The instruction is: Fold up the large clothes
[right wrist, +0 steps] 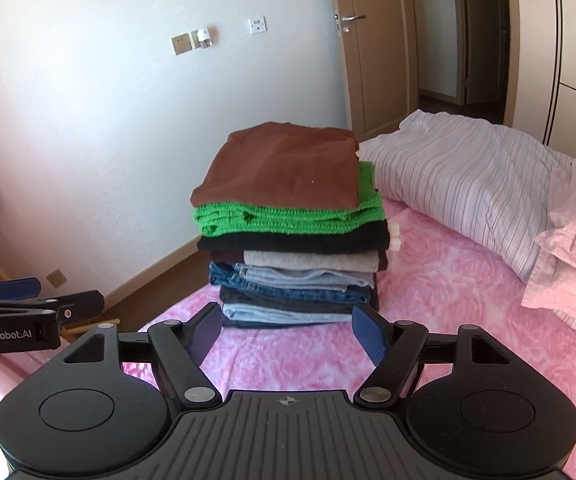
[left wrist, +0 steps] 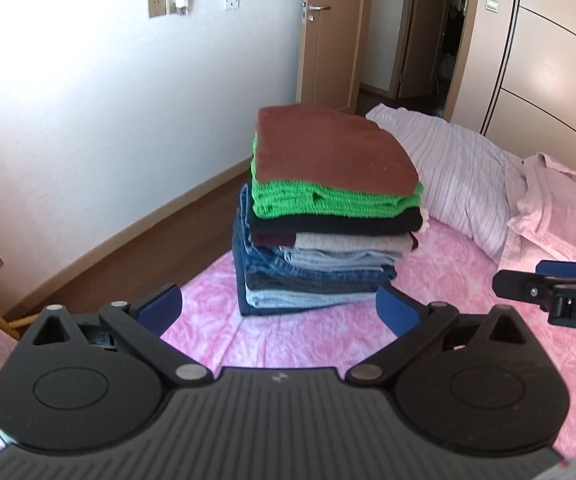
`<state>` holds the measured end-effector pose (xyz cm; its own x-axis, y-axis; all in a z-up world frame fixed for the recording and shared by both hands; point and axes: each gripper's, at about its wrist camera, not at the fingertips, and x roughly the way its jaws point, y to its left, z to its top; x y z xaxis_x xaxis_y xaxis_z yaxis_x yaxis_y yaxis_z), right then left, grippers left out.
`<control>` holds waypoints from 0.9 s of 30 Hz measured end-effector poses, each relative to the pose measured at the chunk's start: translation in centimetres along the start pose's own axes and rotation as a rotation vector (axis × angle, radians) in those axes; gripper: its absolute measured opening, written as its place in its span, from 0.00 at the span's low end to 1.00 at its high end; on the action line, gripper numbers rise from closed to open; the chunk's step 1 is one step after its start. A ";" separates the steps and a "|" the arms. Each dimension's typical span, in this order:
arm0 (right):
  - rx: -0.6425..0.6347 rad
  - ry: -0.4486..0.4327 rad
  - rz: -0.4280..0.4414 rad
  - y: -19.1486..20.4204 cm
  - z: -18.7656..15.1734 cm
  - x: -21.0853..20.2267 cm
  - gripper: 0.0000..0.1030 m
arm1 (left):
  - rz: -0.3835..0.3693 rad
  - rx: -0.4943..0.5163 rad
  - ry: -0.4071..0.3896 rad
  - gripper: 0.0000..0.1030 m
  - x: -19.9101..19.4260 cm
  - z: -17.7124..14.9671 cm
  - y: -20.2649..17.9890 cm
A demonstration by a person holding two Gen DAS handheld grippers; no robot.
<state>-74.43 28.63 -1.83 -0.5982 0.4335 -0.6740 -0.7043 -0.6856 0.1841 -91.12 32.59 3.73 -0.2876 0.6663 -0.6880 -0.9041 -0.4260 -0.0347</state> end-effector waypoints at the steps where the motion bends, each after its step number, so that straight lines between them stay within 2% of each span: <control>1: -0.001 0.005 0.001 0.1 -0.2 -0.1 0.67 | -0.003 -0.004 0.007 0.99 0.0 -0.2 0.0; 14: 0.004 0.060 0.004 0.6 -2.8 -0.2 0.67 | -0.029 0.010 0.066 0.99 -0.4 -2.6 -0.2; 27: -0.007 0.082 0.003 1.0 -3.1 0.5 0.67 | -0.034 0.023 0.095 0.99 -0.3 -3.2 0.0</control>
<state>-74.25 26.33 -4.15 -0.5669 0.3824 -0.7296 -0.6998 -0.6908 0.1817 -90.01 30.42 1.60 -0.2263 0.6185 -0.7525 -0.9200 -0.3896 -0.0435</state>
